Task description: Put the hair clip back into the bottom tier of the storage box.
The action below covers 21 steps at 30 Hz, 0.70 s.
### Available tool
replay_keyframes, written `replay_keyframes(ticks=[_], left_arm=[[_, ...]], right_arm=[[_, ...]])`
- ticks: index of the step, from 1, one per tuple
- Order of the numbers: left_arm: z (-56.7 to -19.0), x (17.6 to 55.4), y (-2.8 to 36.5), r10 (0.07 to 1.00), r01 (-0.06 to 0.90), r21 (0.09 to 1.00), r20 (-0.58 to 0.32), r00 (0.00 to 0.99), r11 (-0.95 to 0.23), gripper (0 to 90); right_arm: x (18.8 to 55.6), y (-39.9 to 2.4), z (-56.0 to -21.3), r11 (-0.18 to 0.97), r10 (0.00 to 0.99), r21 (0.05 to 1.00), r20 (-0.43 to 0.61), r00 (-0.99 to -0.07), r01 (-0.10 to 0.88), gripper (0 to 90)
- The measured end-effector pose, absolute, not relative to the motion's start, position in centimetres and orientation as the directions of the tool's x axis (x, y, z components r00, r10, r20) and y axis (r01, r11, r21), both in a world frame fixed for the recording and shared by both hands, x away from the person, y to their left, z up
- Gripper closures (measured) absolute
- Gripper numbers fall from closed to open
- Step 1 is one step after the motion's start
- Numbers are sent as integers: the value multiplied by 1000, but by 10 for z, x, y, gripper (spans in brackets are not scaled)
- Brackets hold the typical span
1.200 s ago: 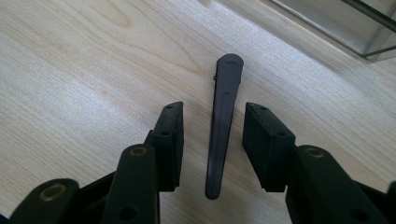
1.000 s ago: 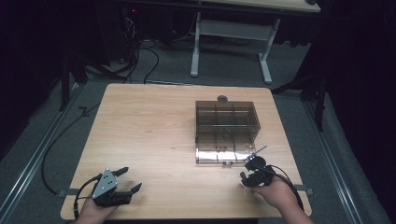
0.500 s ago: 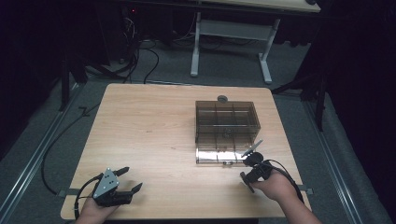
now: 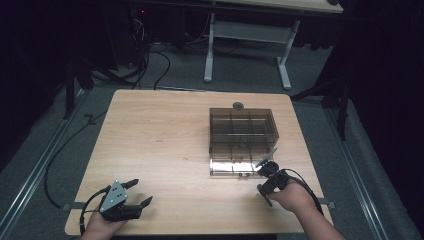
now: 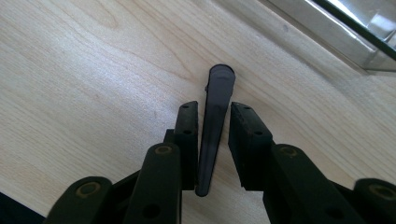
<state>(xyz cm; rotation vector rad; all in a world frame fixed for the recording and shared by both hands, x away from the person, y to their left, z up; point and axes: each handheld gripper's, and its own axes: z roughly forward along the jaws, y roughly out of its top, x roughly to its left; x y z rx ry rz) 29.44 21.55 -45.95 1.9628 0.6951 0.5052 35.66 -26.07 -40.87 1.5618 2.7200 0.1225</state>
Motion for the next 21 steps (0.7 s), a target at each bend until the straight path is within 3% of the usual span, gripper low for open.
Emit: replay_keyframes(ticks=[7, 21], left_arm=[[-459, 294, 216, 657, 264, 888, 56, 752, -378, 231], [-459, 294, 216, 657, 263, 888, 56, 752, -377, 232]], right_arm=[[357, -259, -414, 514, 856, 54, 32, -516, 856, 791], [360, -258, -403, 529, 846, 73, 29, -532, 846, 798]])
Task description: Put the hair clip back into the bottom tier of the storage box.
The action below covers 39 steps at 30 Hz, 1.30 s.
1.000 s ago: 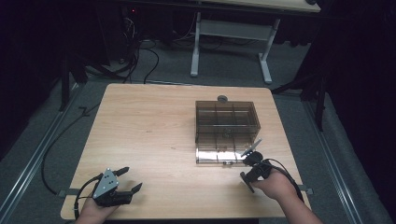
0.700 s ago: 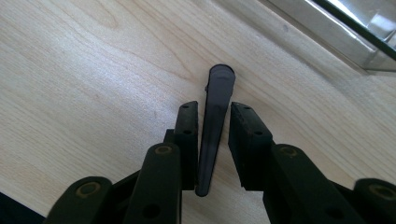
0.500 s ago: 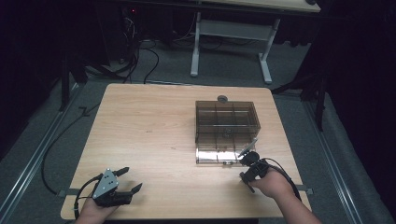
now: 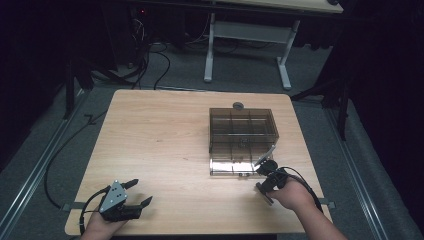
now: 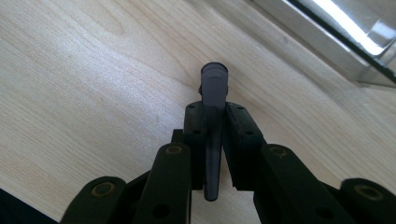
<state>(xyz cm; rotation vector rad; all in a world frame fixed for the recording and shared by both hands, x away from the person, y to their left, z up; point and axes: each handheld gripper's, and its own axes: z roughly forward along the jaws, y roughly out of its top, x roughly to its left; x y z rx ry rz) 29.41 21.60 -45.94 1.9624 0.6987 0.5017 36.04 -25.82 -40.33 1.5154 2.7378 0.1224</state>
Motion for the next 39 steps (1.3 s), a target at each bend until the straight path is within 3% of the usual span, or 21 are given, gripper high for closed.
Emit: replay_keyframes(ticks=[10, 39], left_arm=[[-459, 293, 217, 660, 259, 891, 58, 749, -372, 230], [-460, 295, 217, 662, 265, 894, 45, 748, -360, 228]], right_arm=[[364, -255, -394, 512, 856, 76, 37, -515, 856, 797], [392, -233, -373, 599, 794, 85, 64, -605, 796, 798]])
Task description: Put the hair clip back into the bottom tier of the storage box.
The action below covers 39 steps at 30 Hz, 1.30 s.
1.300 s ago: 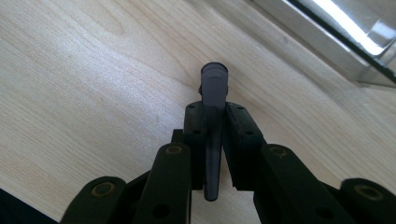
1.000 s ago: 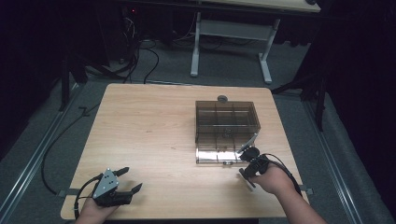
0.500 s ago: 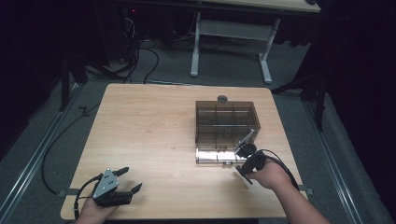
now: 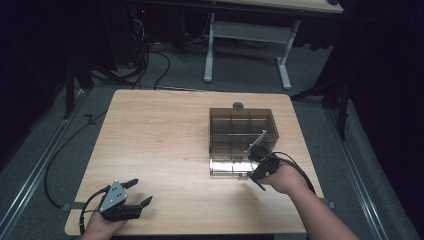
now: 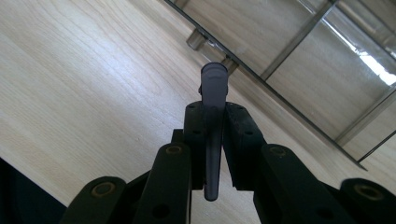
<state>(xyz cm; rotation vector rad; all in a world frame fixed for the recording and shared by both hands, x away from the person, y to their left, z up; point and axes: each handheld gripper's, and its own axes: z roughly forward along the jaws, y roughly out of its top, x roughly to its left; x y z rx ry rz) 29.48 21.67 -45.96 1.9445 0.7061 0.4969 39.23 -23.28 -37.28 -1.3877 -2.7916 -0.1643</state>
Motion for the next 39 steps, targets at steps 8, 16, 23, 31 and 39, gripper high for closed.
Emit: replay_keyframes(ticks=[8, 16, 23, 31, 39], left_arm=[[-459, 294, 217, 659, 264, 894, 45, 751, -363, 227], [-459, 295, 216, 660, 269, 890, 46, 750, -368, 228], [-459, 295, 216, 657, 266, 890, 48, 752, -370, 227], [-459, 295, 217, 651, 268, 889, 43, 758, -371, 227], [-460, 295, 217, 651, 269, 889, 43, 758, -371, 227]], right_arm=[[404, -227, -368, 594, 799, 76, 58, -599, 801, 798], [415, -226, -371, 595, 798, 82, 59, -600, 799, 797], [430, -220, -366, 611, 786, 96, 47, -617, 786, 798], [443, -214, -367, 622, 777, 111, 36, -629, 775, 798], [455, -208, -370, 635, 767, 120, 21, -641, 763, 798]])
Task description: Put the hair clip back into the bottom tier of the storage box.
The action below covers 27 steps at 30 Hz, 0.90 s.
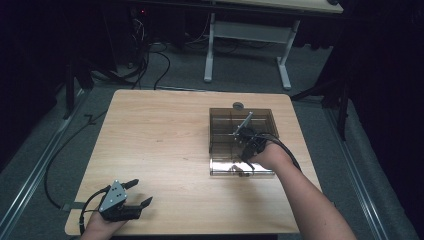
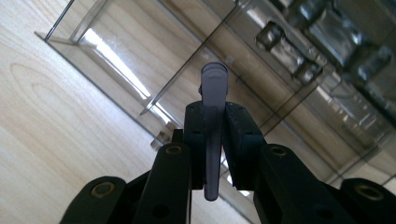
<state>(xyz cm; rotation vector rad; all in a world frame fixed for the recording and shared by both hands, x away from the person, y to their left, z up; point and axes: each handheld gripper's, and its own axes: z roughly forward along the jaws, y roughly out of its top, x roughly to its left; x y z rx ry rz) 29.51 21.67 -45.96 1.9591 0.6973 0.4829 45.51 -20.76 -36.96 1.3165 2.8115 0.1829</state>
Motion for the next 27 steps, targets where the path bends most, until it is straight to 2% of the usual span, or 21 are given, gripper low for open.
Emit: replay_keyframes(ticks=[27], left_arm=[[-459, 295, 217, 648, 270, 887, 42, 761, -374, 227]], right_arm=[[460, -196, -390, 658, 748, 110, 18, -663, 745, 797]])
